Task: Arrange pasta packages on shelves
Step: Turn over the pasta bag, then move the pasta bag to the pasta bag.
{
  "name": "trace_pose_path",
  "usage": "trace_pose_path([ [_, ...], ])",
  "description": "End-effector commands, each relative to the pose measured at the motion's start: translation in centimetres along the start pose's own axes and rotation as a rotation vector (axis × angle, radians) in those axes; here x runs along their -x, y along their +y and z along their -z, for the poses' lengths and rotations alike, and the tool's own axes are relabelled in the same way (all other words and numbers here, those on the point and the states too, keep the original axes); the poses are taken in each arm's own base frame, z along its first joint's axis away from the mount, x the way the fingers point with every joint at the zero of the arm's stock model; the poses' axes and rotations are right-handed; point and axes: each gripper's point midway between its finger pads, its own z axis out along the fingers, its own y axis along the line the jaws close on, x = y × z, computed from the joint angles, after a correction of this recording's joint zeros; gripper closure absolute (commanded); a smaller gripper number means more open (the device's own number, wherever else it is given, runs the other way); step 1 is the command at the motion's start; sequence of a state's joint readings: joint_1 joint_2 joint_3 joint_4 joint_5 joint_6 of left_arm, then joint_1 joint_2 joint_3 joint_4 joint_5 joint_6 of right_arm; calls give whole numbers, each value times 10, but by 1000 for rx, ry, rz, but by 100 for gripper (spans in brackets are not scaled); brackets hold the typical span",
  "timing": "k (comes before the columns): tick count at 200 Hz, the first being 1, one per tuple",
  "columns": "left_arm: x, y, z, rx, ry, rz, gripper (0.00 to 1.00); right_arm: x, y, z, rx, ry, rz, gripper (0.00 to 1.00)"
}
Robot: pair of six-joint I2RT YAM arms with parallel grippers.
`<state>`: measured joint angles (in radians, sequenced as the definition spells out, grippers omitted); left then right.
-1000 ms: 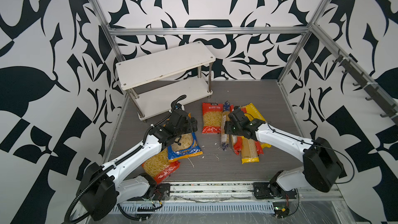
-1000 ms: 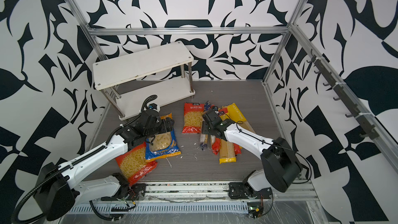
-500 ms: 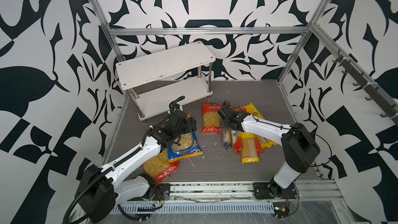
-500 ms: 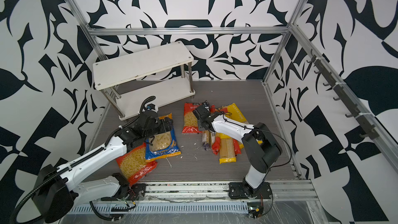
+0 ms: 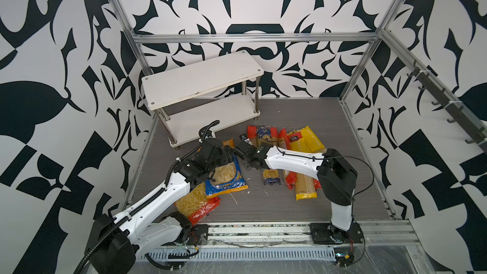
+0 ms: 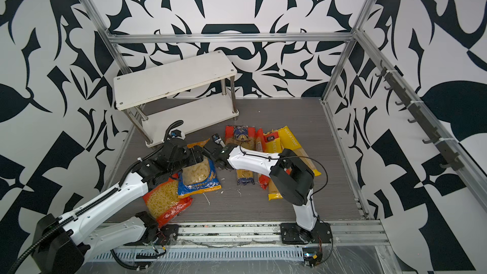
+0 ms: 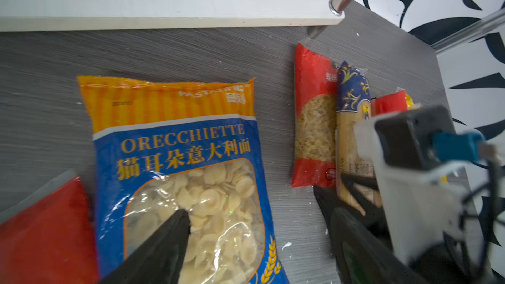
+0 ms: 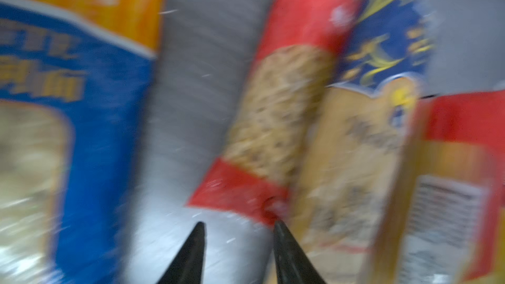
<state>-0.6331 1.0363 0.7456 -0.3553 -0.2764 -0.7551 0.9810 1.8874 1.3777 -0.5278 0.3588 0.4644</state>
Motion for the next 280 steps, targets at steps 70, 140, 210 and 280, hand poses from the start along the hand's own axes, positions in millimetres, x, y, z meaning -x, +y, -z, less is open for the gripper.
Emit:
trace_pose_path([
  [70,-31,-62,-13,-173,161,-6,14,-5,-99,64,491,-66,-492,48],
  [140,-65,-108,-56,-286,291,10,22,-21,-125,8,393,-38,-540,50],
  [210,-76,-117,-81,-314,334,3,29,-42,-108,-31,480,58,-592,48],
  [280,-76,-104,-80,-287,332,11,34,-58,-88,-17,589,99,-620,44],
])
